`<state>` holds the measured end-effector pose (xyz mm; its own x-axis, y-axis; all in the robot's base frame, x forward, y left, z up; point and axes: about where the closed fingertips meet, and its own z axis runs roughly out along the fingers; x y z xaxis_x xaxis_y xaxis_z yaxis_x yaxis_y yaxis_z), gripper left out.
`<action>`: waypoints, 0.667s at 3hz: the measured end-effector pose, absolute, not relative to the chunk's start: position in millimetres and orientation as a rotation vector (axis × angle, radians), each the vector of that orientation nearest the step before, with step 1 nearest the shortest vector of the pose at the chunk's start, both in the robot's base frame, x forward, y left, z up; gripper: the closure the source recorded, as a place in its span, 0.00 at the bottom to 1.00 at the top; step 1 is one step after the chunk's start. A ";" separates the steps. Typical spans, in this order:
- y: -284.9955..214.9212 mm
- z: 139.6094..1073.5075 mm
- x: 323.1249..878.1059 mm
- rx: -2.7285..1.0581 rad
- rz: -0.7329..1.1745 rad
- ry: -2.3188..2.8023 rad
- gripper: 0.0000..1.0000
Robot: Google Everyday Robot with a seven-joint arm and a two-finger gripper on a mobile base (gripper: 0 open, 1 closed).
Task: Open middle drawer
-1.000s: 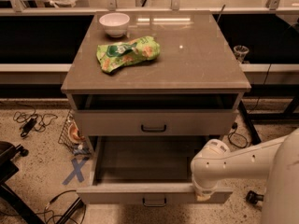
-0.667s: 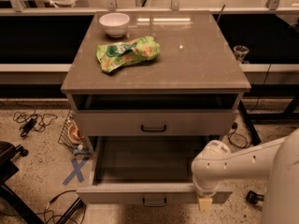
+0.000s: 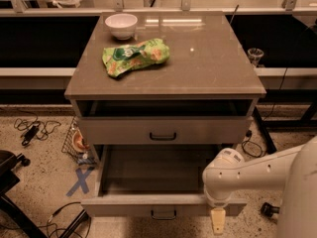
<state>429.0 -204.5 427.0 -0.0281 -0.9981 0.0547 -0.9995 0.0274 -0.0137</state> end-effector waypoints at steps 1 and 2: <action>-210.7 430.7 435.4 2.116 0.047 -2.282 0.17; -213.9 462.3 464.9 2.059 0.091 -2.320 0.39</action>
Offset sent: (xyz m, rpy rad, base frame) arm 0.0856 -0.0175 0.1057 -0.1131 -0.0156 -0.1366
